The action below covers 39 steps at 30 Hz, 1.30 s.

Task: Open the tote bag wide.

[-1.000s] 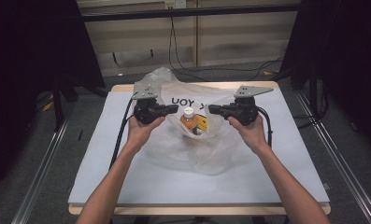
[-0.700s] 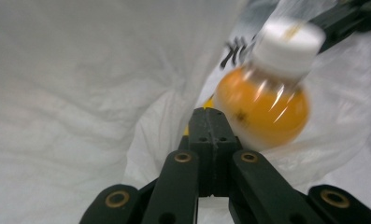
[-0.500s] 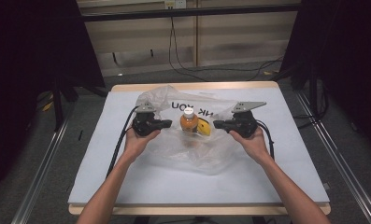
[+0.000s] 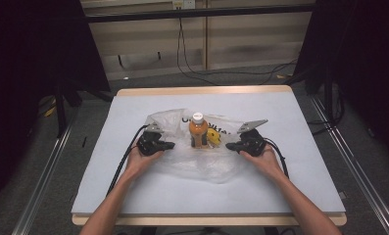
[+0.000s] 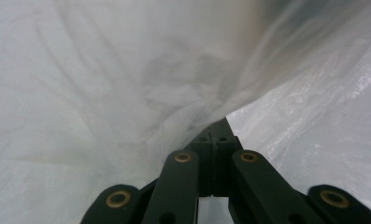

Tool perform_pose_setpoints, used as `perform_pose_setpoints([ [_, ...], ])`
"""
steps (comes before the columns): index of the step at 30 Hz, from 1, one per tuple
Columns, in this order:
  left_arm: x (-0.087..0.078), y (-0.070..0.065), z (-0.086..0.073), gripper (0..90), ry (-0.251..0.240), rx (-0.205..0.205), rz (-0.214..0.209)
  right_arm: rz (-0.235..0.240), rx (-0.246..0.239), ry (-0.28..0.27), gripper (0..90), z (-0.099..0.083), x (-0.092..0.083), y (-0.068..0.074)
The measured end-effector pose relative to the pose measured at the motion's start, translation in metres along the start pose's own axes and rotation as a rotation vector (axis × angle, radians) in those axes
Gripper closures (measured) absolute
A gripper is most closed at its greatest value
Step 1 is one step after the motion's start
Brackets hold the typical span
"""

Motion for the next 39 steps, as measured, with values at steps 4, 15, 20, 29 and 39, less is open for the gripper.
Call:
perform_pose_setpoints([
  [4, -0.006, -0.001, -0.006, 90.0, 0.012, 0.017, 0.016, 0.008, 0.011, 0.005, 90.0, -0.003, -0.004, -0.003],
  [15, -0.021, -0.008, -0.012, 90.0, -0.089, -0.021, -0.028, 0.006, 0.000, -0.047, 90.0, 0.003, -0.014, 0.006],
  [20, -0.038, -0.022, -0.002, 90.0, -0.157, -0.003, -0.056, 0.015, 0.000, -0.117, 90.0, 0.012, -0.028, 0.010],
  [29, -0.088, -0.054, -0.001, 90.0, -0.294, 0.057, -0.112, 0.034, -0.009, -0.236, 90.0, 0.030, -0.061, 0.020],
  [39, -0.139, -0.062, 0.043, 90.0, -0.454, 0.134, -0.111, 0.030, -0.015, -0.299, 90.0, 0.056, -0.075, 0.018],
])
Point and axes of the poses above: each handheld gripper's, and its own axes: x roughly forward along the jaws, z roughly out of its top, y roughly to its left, the point moved 3 cm from there along x, roughly forward along the jaws, and after that the axes turned 5 degrees about y, right-handed, at the moved point
